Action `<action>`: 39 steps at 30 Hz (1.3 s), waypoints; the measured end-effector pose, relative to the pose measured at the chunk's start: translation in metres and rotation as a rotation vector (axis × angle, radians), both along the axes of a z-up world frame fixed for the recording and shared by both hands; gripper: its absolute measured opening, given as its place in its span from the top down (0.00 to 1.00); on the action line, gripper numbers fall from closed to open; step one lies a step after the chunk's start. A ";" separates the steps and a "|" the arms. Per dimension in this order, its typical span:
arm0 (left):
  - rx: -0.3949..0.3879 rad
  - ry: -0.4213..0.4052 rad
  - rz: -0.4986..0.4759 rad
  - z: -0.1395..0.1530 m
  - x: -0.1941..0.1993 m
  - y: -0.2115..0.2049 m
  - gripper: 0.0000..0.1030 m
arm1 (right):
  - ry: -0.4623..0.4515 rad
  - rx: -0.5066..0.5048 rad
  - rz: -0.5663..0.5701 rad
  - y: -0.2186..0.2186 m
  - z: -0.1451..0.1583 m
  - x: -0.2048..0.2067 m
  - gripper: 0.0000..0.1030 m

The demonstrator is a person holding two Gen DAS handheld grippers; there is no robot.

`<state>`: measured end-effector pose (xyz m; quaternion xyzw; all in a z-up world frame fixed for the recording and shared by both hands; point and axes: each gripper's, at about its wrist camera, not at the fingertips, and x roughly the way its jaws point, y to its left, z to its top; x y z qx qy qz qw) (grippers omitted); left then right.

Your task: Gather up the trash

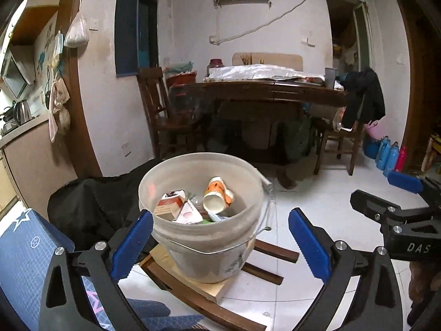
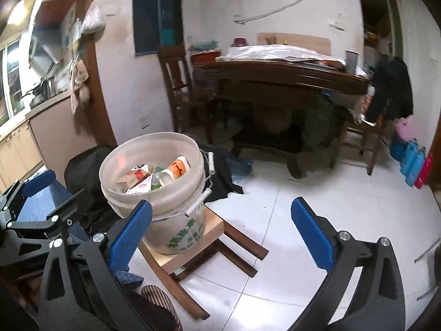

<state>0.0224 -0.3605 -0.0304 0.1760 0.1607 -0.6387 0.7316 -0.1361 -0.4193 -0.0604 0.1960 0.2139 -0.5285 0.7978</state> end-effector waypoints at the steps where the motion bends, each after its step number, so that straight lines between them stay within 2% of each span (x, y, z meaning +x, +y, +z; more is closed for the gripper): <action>1: 0.000 0.009 0.007 0.000 -0.003 0.003 0.05 | 0.003 -0.002 -0.010 0.005 0.000 -0.001 0.05; 7: -0.008 0.043 0.078 0.006 -0.006 0.016 0.05 | 0.027 -0.014 -0.050 0.018 -0.001 0.002 0.05; 10: -0.021 0.045 0.107 0.007 -0.006 0.023 0.05 | 0.048 -0.056 -0.057 0.021 -0.004 -0.001 0.05; 14: -0.036 0.002 0.158 0.003 -0.010 0.034 0.05 | 0.075 -0.106 -0.062 0.018 -0.005 -0.007 0.05; 17: -0.023 -0.039 0.198 -0.002 -0.011 0.037 0.05 | 0.055 -0.084 -0.038 0.012 -0.010 -0.013 0.05; 22: -0.001 -0.025 0.245 -0.008 -0.008 0.041 0.05 | 0.077 -0.048 -0.015 0.006 -0.019 -0.014 0.05; 25: 0.002 -0.053 0.274 -0.009 -0.009 0.042 0.05 | 0.075 -0.051 -0.025 0.004 -0.018 -0.016 0.05; 33: 0.004 -0.022 0.288 -0.006 -0.005 0.052 0.05 | 0.099 -0.080 -0.027 0.002 -0.016 -0.018 0.05; 39: 0.011 -0.038 0.298 -0.005 -0.005 0.054 0.05 | 0.098 -0.069 -0.013 0.000 -0.017 -0.016 0.05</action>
